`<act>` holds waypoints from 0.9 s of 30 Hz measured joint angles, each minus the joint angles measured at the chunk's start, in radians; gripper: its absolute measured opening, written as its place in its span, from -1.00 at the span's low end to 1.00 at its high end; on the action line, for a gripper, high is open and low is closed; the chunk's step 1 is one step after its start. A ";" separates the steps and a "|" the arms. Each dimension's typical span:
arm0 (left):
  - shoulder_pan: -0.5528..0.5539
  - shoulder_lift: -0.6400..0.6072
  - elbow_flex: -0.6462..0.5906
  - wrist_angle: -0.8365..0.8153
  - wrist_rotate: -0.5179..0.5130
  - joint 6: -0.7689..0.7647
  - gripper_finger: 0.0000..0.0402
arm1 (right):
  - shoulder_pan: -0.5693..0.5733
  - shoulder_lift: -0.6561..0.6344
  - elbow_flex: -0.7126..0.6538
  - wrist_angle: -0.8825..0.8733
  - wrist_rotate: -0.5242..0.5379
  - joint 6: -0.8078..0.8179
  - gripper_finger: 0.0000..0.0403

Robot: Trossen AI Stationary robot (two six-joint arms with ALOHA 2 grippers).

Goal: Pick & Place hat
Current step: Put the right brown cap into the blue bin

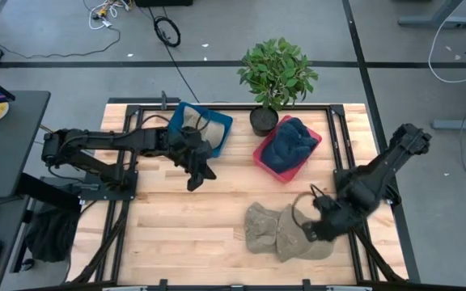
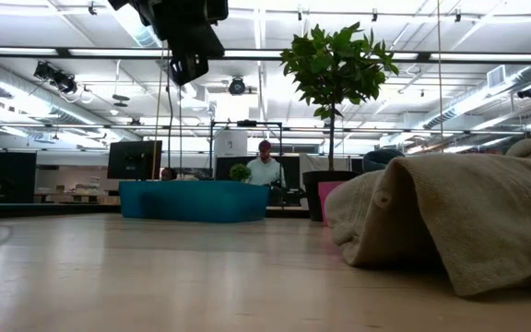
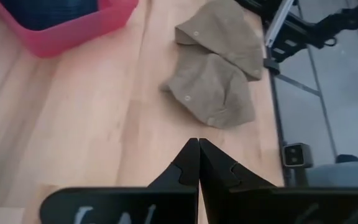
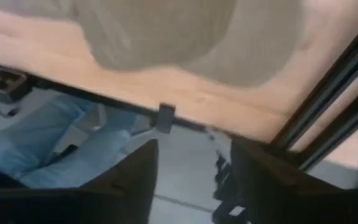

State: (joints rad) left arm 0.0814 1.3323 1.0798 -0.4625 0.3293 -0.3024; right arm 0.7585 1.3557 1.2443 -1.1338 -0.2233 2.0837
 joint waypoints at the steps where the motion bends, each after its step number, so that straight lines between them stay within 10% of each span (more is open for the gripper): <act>1: -0.004 0.000 0.000 0.004 0.005 -0.004 -0.99 | 0.028 0.000 -0.026 0.047 0.007 0.045 0.06; 8: -0.067 0.000 0.000 0.034 -0.002 -0.081 -0.99 | 0.153 0.007 -0.207 0.250 -0.001 0.193 0.24; 27: -0.261 0.000 0.000 0.519 -0.021 -0.342 -0.99 | 0.245 0.006 -0.476 0.391 0.091 0.185 -0.08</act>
State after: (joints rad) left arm -0.1793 1.3323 1.0794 0.0566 0.3081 -0.6442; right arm 1.0032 1.3621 0.7686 -0.7427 -0.1319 2.2692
